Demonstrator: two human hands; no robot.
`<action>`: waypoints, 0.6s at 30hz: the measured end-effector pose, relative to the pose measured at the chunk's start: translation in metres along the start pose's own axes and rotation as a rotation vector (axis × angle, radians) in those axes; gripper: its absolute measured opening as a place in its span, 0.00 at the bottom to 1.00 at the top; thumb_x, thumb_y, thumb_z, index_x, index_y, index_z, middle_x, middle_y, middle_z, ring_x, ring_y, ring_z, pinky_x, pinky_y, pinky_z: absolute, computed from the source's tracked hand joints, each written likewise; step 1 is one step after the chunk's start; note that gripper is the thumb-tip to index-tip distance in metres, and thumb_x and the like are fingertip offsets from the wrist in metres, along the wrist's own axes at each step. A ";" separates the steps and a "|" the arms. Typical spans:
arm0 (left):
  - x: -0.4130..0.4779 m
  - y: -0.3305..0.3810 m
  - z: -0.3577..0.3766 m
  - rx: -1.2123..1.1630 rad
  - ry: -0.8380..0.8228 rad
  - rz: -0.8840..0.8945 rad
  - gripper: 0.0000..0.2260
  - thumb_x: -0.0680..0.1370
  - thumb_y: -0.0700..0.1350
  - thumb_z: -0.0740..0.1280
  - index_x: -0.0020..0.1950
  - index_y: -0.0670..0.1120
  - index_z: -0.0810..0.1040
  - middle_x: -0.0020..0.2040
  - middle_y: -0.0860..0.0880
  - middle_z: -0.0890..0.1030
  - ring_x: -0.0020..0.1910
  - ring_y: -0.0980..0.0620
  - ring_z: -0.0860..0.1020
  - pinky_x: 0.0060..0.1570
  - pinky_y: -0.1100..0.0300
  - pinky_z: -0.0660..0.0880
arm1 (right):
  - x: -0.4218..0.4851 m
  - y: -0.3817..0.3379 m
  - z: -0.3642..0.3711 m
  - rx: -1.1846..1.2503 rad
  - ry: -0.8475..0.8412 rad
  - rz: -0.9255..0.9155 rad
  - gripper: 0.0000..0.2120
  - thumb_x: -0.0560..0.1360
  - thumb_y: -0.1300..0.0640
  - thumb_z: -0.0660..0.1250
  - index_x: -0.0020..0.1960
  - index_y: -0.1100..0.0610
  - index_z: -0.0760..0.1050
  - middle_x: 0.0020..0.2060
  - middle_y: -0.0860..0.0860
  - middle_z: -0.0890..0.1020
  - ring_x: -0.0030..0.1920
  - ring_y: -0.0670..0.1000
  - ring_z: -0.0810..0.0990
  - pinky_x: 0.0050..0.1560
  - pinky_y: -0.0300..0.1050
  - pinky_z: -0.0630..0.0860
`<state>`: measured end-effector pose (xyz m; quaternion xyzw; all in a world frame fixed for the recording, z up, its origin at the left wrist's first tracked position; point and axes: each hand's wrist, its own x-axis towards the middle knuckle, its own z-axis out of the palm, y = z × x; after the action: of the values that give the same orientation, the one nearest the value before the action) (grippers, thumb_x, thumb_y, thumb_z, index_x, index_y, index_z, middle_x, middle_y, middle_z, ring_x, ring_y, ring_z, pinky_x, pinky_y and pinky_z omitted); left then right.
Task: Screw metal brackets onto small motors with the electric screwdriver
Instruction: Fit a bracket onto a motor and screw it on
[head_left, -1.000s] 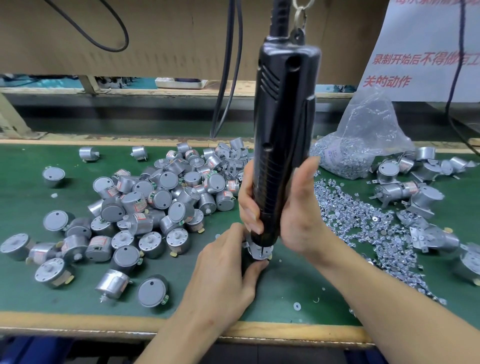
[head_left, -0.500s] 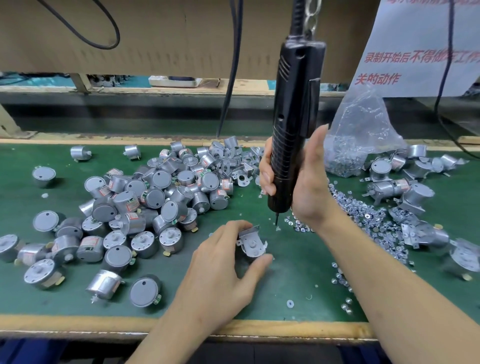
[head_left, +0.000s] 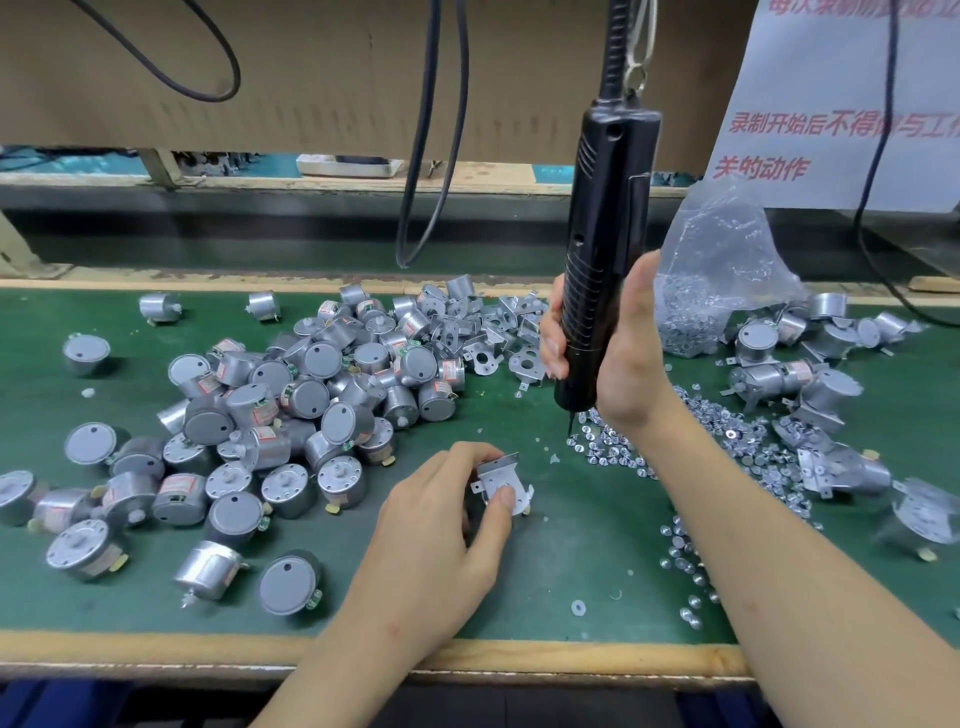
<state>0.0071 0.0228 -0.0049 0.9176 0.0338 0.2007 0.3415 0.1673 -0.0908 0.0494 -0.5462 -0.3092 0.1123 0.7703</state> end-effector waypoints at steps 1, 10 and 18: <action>0.000 0.000 0.000 0.000 0.000 -0.001 0.07 0.78 0.48 0.67 0.56 0.54 0.77 0.33 0.62 0.71 0.36 0.61 0.73 0.39 0.74 0.64 | 0.000 0.000 -0.001 -0.002 0.003 -0.002 0.42 0.61 0.17 0.62 0.42 0.58 0.71 0.28 0.53 0.70 0.25 0.51 0.67 0.29 0.44 0.66; 0.000 0.000 0.000 0.007 -0.007 0.002 0.08 0.78 0.49 0.67 0.57 0.54 0.76 0.34 0.61 0.70 0.37 0.61 0.73 0.40 0.73 0.66 | 0.002 0.001 -0.005 -0.021 0.022 -0.019 0.42 0.62 0.17 0.61 0.43 0.58 0.71 0.28 0.50 0.72 0.25 0.50 0.68 0.29 0.44 0.66; -0.001 -0.001 0.001 -0.011 -0.015 0.019 0.11 0.77 0.60 0.64 0.55 0.57 0.74 0.40 0.62 0.75 0.40 0.61 0.74 0.40 0.71 0.66 | 0.002 0.001 -0.004 -0.024 0.021 0.005 0.42 0.61 0.17 0.62 0.42 0.58 0.71 0.27 0.51 0.71 0.25 0.51 0.68 0.28 0.44 0.66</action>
<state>0.0069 0.0223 -0.0067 0.9175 0.0214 0.1974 0.3446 0.1718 -0.0924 0.0480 -0.5575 -0.3011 0.1049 0.7665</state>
